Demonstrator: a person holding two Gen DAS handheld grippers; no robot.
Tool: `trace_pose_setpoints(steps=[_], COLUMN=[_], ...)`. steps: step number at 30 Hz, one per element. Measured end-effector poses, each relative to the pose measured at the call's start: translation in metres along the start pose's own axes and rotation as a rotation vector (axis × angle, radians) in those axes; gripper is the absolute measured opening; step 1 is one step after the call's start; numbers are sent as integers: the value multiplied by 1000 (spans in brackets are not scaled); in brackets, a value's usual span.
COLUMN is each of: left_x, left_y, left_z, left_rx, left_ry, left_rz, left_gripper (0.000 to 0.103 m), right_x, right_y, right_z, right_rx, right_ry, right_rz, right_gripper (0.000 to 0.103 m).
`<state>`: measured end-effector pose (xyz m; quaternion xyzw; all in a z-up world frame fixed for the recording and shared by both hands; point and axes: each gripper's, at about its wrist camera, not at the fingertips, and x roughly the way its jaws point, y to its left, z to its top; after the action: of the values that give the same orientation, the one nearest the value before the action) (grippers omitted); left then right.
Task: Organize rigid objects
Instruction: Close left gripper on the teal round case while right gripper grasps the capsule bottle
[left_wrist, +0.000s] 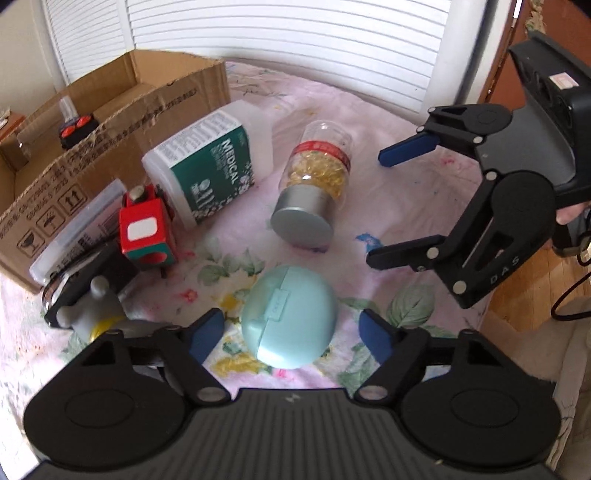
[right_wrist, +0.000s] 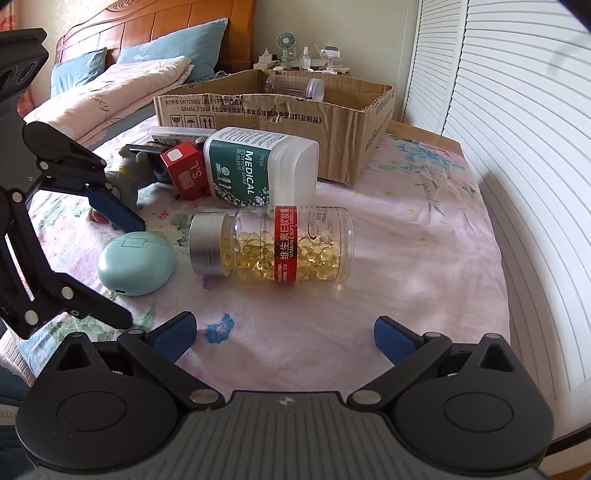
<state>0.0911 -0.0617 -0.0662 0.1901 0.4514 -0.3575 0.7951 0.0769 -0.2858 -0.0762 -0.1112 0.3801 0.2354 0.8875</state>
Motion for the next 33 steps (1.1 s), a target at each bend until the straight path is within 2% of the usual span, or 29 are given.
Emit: trace_pose_setpoints(steps=[4, 6, 9, 14, 17, 19, 24, 33], left_x=[-2, -4, -9, -11, -8, -9, -12, -31], left_y=[-5, -4, -6, -12, -9, -7, -4, -2], left_z=[2, 1, -4, -7, -4, -3, -9, -43], left_rx=[42, 23, 11, 80, 89, 89, 42, -33], left_ry=[-17, -11, 1, -20, -22, -12, -14, -30], left_rz=[-9, -16, 0, 24, -14, -41, -28, 15], left_gripper=[61, 53, 53, 58, 58, 53, 52, 52], right_x=[-1, -1, -1, -1, -1, -1, 0, 12], right_y=[-1, 0, 0, 0, 0, 0, 0, 0], right_z=[0, 0, 0, 0, 0, 1, 2, 15], right_rx=[0, 0, 3, 2, 4, 4, 13, 17], right_ry=[0, 0, 4, 6, 10, 8, 4, 19], right_rz=[1, 1, -1, -1, -2, -2, -10, -8], right_gripper=[103, 103, 103, 103, 103, 103, 103, 103])
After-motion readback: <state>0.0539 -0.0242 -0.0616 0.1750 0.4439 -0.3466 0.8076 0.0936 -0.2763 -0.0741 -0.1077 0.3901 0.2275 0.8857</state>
